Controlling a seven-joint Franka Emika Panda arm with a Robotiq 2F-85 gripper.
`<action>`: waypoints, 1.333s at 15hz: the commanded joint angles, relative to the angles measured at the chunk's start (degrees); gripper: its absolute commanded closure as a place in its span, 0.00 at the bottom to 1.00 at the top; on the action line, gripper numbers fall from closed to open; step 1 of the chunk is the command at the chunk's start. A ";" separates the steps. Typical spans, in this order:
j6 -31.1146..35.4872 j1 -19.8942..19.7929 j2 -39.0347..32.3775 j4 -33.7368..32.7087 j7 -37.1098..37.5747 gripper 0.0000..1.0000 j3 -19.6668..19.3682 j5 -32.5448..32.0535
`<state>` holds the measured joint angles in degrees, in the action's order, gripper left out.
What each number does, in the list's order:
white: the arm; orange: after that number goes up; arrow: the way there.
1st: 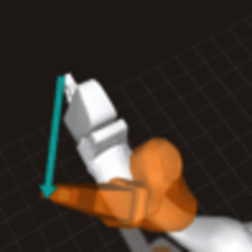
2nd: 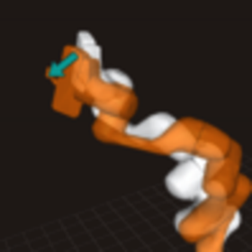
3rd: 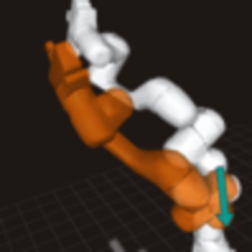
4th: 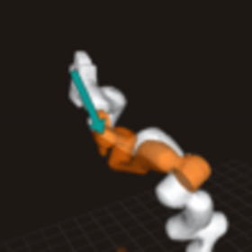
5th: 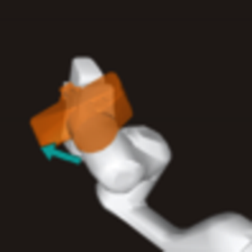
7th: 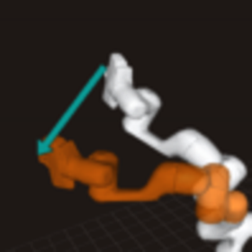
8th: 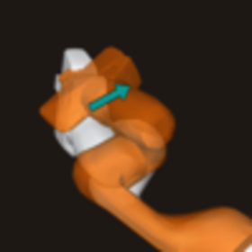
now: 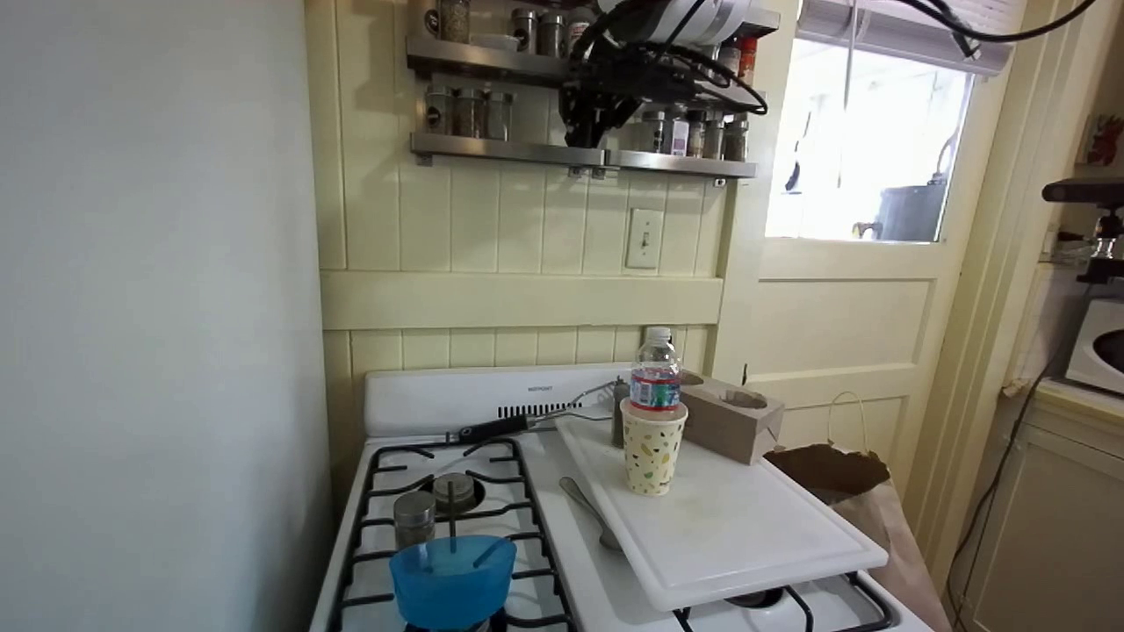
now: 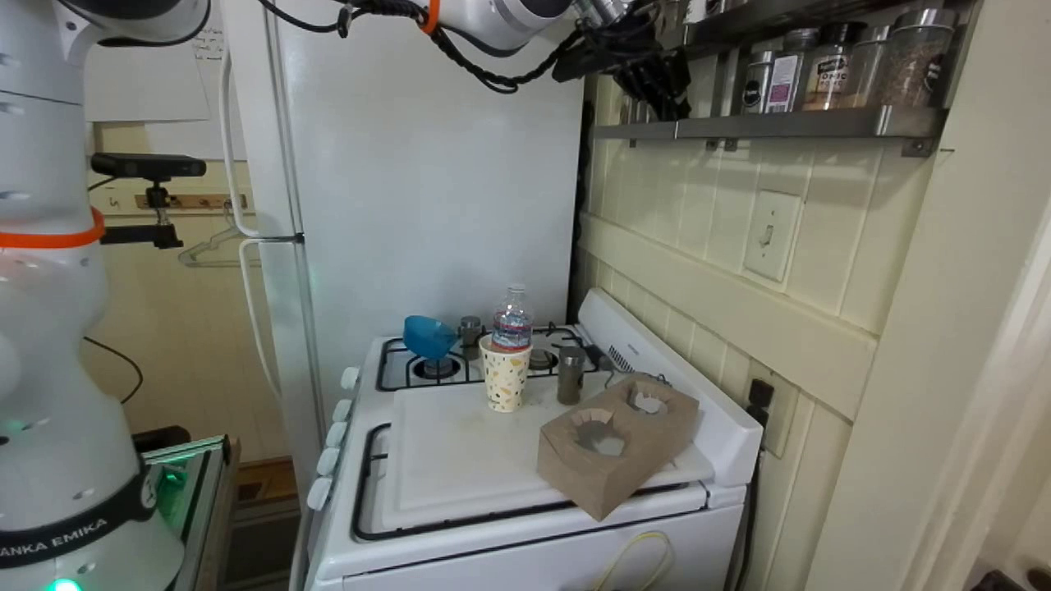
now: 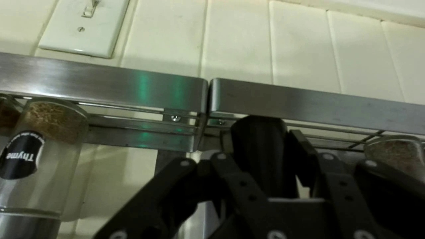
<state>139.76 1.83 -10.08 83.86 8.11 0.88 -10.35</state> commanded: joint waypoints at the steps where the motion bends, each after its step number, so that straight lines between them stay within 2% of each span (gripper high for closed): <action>1: -3.44 -0.01 0.14 -1.28 -2.96 0.80 0.08 2.51; 10: -6.17 0.09 -0.69 -3.65 -3.74 0.80 -0.07 1.98; 16: -4.35 0.12 -1.54 -3.80 -1.80 0.80 -0.43 -1.49; 20: -4.95 0.04 -2.22 -4.52 -2.48 0.80 -0.28 -0.79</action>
<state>135.66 1.79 -11.06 81.00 6.06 0.66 -10.65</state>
